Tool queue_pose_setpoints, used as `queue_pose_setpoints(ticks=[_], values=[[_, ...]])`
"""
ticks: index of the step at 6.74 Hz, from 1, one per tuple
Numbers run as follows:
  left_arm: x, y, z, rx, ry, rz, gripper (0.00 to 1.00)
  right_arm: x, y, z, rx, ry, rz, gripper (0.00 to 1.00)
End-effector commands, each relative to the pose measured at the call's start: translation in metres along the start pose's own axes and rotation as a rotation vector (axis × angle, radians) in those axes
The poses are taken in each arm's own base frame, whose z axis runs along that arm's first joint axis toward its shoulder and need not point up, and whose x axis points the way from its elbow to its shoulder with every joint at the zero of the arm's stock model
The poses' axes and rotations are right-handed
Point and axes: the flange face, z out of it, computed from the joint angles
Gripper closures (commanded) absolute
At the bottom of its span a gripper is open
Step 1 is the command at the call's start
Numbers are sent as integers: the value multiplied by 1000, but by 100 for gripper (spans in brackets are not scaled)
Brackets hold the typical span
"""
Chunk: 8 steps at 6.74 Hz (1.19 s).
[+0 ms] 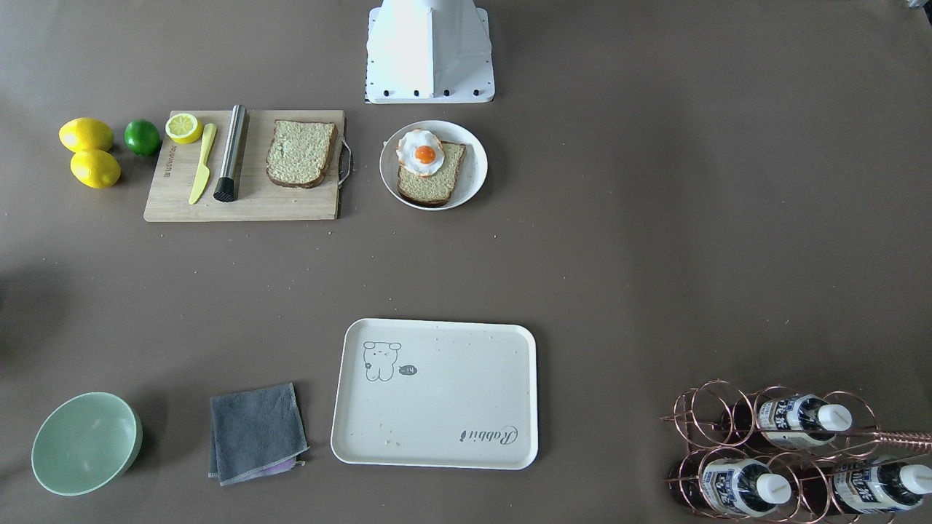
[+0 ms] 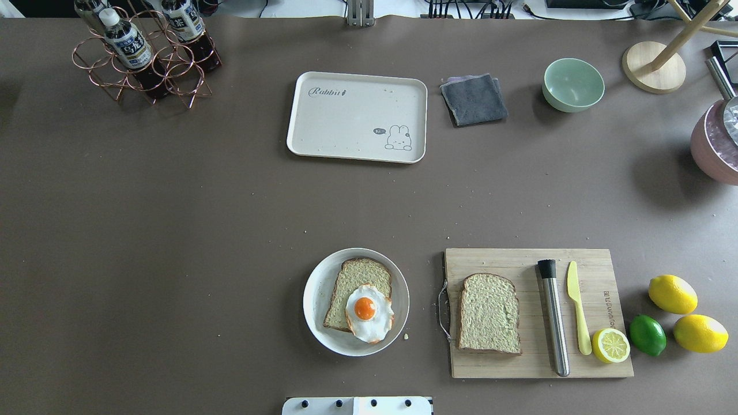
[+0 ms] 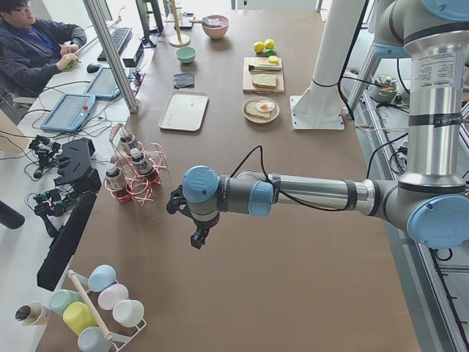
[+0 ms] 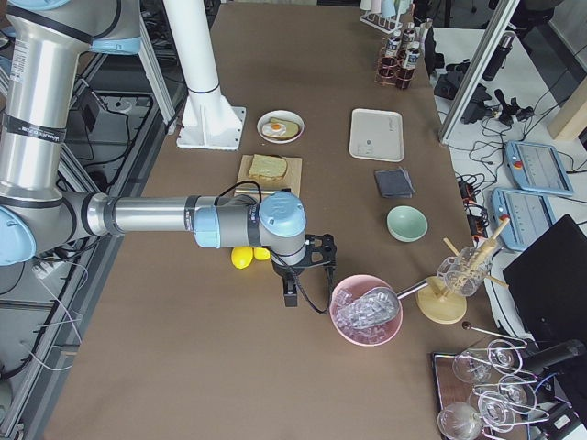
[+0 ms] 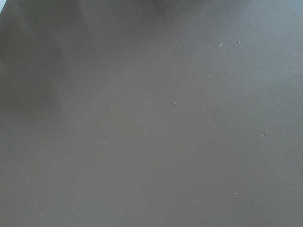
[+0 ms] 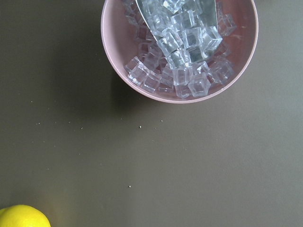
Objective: Make sandwich and place on tray
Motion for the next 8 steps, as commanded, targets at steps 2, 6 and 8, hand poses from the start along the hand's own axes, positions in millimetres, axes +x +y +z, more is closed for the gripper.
queue_pose_setpoints(ticks=[2,6,8], values=[[34,-29,-27,155,5,135,3,-17,-8,-10,96,-72,-97,0],[146,-84,-3,279,167,72,3,-53,-13,-23,166,-307,-188,0],[190,-91,33,238,149,-112,3,-95,-22,-22,152,-220,-48,0]])
